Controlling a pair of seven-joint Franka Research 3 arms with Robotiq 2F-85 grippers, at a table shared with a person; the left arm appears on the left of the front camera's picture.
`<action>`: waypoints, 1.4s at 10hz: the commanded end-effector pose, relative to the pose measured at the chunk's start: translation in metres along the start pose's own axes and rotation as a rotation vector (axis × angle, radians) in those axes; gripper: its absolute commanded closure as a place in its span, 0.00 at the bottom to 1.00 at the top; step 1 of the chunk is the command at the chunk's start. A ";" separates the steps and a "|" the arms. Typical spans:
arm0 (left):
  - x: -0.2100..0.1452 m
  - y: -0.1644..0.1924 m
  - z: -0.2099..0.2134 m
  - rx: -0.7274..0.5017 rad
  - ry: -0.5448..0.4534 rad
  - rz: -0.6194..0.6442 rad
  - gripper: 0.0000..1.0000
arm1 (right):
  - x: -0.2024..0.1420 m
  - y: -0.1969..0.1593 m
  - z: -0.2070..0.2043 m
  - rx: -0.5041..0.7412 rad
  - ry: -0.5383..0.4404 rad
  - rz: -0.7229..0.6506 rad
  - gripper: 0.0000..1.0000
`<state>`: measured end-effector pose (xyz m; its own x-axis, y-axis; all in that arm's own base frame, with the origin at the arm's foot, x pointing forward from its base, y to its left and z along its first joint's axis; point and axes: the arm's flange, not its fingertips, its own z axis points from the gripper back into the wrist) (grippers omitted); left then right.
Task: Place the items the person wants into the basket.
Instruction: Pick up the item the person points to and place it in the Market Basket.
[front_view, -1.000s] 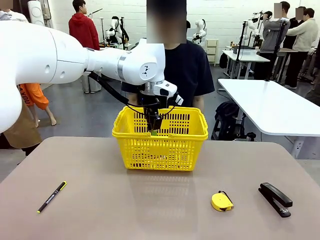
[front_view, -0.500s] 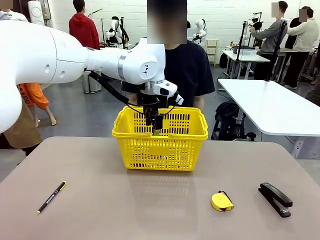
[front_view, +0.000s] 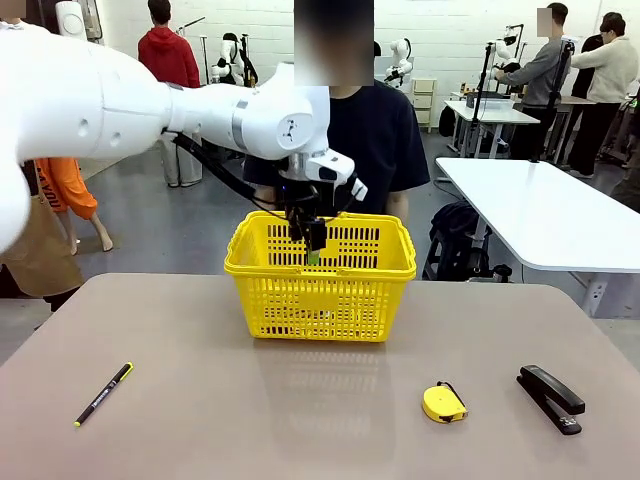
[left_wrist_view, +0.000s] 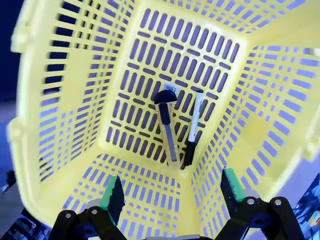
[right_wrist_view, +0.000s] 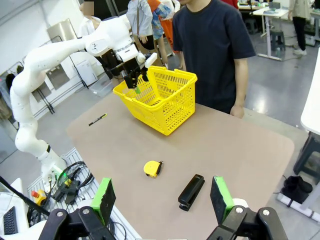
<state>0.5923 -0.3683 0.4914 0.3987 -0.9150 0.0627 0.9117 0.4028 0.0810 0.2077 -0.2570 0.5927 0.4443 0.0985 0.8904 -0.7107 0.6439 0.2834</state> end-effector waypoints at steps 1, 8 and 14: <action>-0.085 -0.039 0.055 0.039 -0.147 0.006 0.00 | 0.001 -0.001 0.000 0.011 -0.025 0.015 0.00; -0.313 -0.103 0.067 0.152 -0.322 0.220 0.00 | 0.001 -0.001 0.000 0.011 -0.025 0.015 0.00; -0.331 -0.104 0.061 0.142 -0.290 0.241 0.00 | 0.001 -0.001 0.000 0.011 -0.025 0.015 0.00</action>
<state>0.3597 -0.1061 0.5245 0.5290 -0.7661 0.3649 0.7674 0.6155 0.1796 0.2076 -0.2570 0.5924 0.4453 0.0987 0.8899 -0.7104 0.6439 0.2841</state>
